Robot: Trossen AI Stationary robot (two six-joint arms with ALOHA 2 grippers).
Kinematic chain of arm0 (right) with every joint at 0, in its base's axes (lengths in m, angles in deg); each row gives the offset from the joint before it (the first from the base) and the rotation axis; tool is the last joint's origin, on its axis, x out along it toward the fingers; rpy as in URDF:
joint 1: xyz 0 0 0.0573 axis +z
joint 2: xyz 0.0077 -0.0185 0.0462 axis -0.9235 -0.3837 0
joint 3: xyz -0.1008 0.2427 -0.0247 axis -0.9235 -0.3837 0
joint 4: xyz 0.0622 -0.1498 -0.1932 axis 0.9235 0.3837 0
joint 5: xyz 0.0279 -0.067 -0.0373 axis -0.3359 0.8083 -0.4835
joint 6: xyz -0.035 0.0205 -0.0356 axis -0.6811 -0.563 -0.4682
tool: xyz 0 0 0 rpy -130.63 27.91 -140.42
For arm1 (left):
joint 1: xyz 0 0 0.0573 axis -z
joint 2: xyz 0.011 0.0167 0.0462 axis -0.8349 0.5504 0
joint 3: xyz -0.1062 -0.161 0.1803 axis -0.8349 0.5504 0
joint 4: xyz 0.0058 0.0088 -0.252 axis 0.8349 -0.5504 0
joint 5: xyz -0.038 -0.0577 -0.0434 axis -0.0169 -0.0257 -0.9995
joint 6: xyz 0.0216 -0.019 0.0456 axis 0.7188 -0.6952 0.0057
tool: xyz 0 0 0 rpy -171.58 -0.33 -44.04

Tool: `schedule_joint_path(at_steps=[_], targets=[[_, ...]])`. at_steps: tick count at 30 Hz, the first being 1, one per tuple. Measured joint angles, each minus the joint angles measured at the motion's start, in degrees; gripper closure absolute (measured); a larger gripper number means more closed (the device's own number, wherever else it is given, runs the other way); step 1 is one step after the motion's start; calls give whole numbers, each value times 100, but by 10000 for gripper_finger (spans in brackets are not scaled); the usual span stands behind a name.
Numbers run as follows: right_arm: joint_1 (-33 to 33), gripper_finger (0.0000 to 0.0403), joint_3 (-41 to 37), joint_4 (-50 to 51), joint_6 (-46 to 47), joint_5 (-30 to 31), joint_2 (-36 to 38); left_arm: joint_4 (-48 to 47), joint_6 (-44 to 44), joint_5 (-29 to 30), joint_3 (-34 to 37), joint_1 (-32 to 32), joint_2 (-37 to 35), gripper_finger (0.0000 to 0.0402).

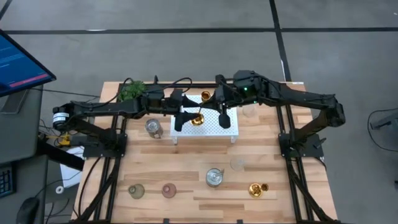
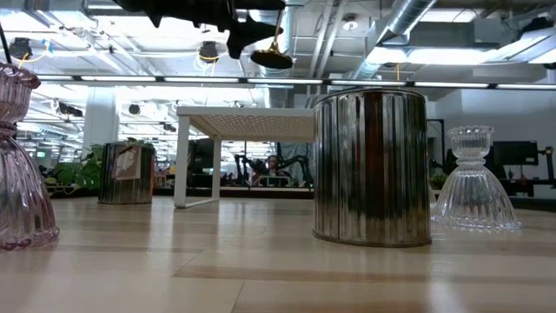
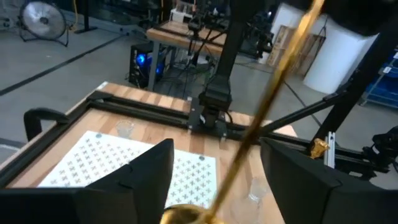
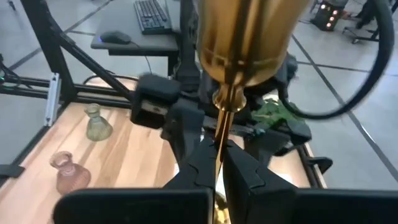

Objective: Pick & Place candle stick holders
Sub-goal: Put the top gold candle holder on the shelf

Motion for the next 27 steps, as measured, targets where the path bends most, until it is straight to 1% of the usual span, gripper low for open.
schedule_joint_path(at_steps=[3,7,11,16,20,22,24,27], targets=[[-73,403,0,-79,0,-49,-2,-3,0,-87,0,3,-1,202],[-133,403,0,-75,1,-210,0,24,0,-400,0,1,52,268],[-131,403,0,-120,0,-238,0,36,114,-446,0,0,51,327],[-184,403,0,-173,36,-332,3,66,454,-453,2,1,14,382],[-219,402,0,-162,81,-369,5,77,483,-453,2,1,14,385],[-219,394,0,-164,36,-368,5,82,477,-423,2,3,14,385],[-219,374,0,-165,-12,-333,5,82,518,-361,2,5,14,388],[-250,327,-13,80,-115,-317,154,84,649,-92,2,6,14,388]])
